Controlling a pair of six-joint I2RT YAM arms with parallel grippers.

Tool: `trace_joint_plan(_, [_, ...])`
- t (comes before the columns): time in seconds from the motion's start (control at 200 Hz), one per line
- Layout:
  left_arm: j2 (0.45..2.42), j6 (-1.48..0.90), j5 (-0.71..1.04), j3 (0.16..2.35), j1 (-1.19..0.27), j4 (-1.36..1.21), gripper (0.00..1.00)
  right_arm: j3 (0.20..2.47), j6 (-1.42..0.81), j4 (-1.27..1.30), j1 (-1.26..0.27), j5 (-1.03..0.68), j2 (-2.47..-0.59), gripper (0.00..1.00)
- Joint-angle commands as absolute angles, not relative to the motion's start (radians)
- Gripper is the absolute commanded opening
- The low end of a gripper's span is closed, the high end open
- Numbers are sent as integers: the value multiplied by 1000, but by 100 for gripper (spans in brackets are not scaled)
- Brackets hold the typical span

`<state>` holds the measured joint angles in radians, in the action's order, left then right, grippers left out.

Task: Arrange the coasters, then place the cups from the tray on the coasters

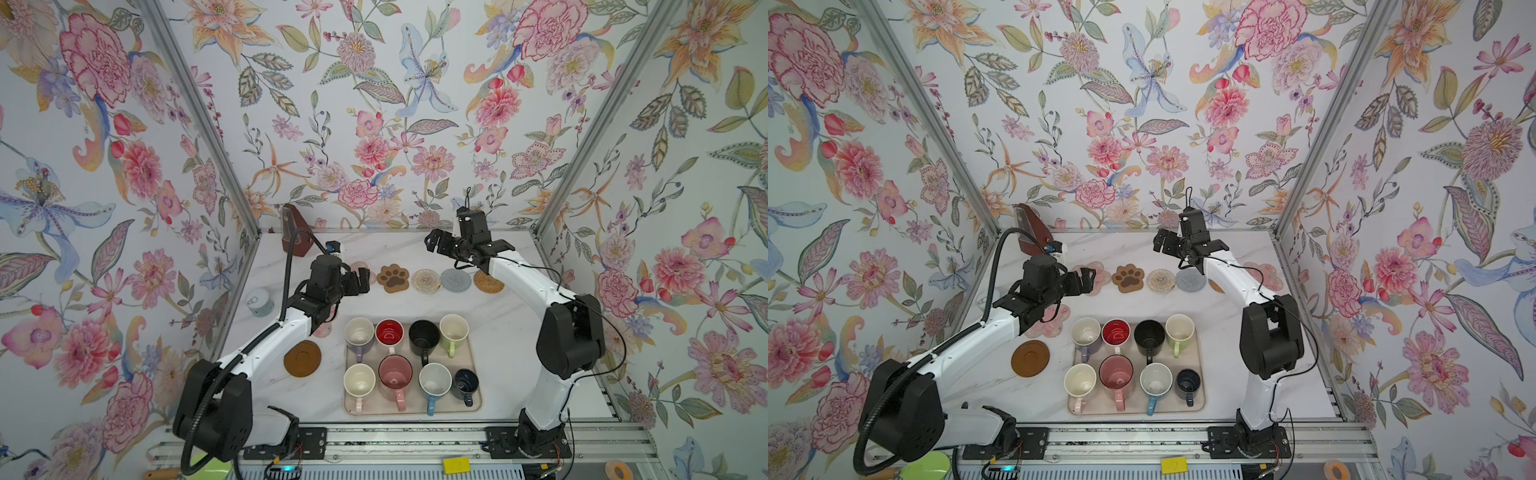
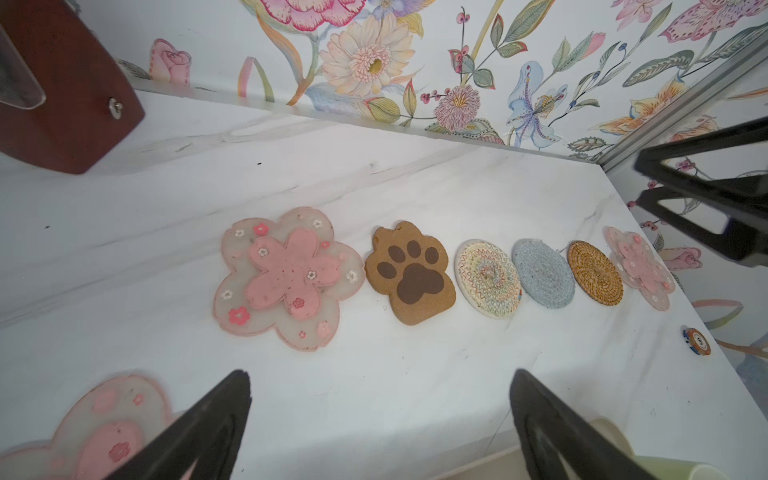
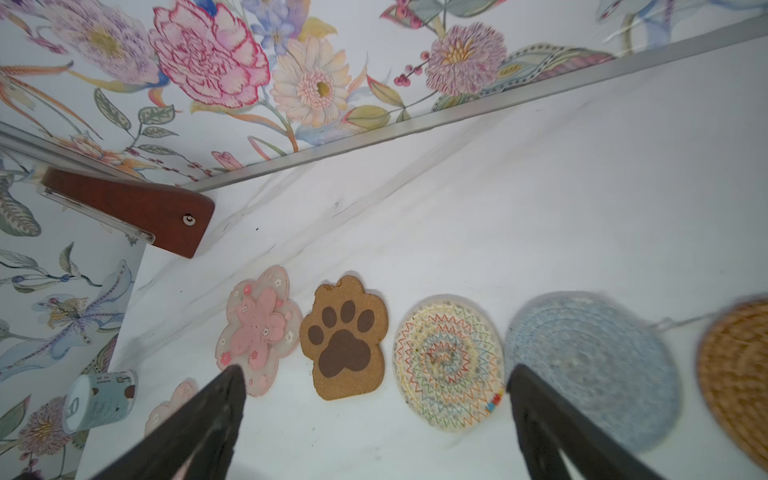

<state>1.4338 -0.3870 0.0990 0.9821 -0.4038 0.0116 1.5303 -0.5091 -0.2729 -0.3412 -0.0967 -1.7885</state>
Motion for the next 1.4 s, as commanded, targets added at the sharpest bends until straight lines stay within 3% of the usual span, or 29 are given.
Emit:
trace_joint_plan(0.0, [1552,-385,156,1101,-405,67,99,1399,-501,-299,-292,-75,-1702,99])
trace_joint_plan(0.305, [1927,-371,140,1435,-422,228,99,1092,-531,-293,-169,-77,-1472,99])
trace_joint_plan(0.626, [2163,-365,163,1681,-442,284,99,976,-537,-317,-104,-90,-1361,99])
trace_joint_plan(1.396, [2405,-383,165,1953,-453,404,99,884,-542,-391,-57,-79,-1192,99])
